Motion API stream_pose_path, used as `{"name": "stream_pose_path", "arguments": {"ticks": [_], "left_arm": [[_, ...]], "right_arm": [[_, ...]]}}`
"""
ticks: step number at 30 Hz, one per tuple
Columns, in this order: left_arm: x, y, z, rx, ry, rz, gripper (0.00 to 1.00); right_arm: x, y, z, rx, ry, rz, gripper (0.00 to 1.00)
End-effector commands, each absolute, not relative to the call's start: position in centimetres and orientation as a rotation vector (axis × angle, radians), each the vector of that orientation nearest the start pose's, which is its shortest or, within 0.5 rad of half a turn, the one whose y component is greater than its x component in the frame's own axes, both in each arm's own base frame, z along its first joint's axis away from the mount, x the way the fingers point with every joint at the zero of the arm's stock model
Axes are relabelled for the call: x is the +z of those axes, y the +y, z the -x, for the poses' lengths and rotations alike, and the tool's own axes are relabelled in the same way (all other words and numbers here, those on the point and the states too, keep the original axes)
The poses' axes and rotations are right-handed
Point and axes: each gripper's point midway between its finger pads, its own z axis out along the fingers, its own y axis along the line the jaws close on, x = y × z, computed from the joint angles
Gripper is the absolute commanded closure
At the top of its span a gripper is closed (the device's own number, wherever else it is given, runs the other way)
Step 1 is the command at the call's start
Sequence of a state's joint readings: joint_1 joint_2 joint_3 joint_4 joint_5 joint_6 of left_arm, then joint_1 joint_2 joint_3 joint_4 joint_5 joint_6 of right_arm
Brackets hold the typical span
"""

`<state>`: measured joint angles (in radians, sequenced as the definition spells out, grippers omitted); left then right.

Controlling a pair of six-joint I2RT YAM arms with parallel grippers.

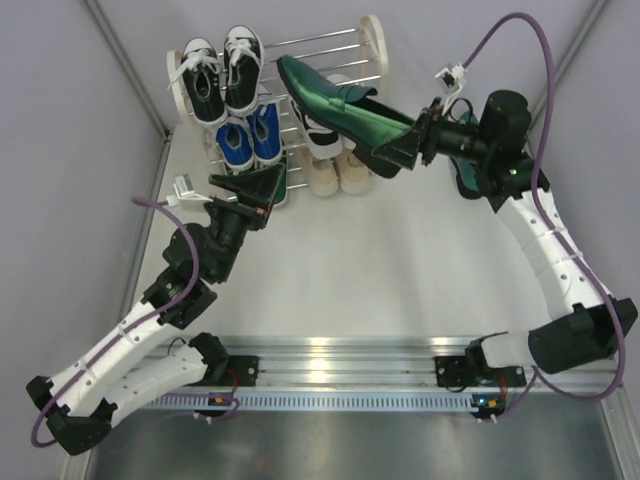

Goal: Place and organize the shoes onto the shoe shelf
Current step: Place the shoe at the shoe shelf.

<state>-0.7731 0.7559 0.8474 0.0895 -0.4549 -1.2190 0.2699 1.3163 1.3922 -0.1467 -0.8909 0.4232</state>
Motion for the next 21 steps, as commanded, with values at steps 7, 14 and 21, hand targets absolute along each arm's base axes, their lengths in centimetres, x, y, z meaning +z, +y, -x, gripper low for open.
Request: {"name": "stream_pose_path", "arguments": {"ticks": [7,14,21], "left_arm": [[39.5,-16.9,-23.6,-1.272,1.379,0.716,0.02],[37.4,-16.0,-23.0,-1.233,1.423,0.738,0.02],[36.3,-14.9,-22.8,-1.203,1.415,0.782,0.02]], "right_arm": [[50.3,23.1,-40.2,0.926,1.402,0.536,1.0],[50.6,23.9,-46.0,0.728,1.403,0.472,1.0],[50.2,25.6,-48.8,0.568,1.402,0.422,1.0]]}}
